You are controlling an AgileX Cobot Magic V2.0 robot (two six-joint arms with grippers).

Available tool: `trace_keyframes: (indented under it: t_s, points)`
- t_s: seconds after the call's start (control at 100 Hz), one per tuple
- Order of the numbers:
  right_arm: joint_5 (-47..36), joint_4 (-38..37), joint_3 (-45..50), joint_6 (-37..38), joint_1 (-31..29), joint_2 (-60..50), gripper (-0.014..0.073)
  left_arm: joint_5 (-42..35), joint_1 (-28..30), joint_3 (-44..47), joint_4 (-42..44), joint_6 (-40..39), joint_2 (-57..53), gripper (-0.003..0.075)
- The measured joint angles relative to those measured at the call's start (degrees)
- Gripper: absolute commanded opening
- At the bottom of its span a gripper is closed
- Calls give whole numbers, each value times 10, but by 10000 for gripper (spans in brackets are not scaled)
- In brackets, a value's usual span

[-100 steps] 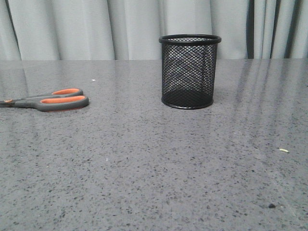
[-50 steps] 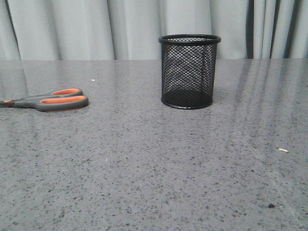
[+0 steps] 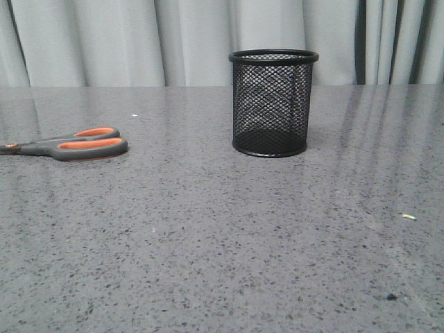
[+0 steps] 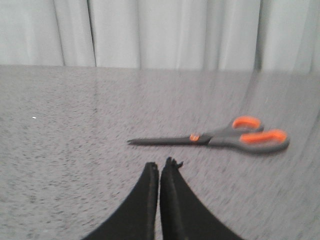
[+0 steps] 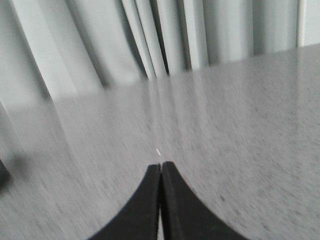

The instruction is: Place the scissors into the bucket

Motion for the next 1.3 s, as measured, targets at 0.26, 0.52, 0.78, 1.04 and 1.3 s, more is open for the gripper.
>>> trace_keyframes:
  t_s: [0.26,0.52,0.78,1.04,1.3]
  points:
    - [-47,163,-1,0,0,0,-46,-60,0,0,-246,0,0,-19]
    - [89,120,-116,-30,0,46,-46,61,0,-81,-203,2,21,19]
    - [200,95,-237,-69,47,200,-44,151,0,-220,-152,33,202,348]
    - [397,89,-348,-86,90,369,206,218,-75,-339,-103,46,364,347]
    - [466,87,-422,-109,91,415,405,416,-105,-530,-31,132,543,347]
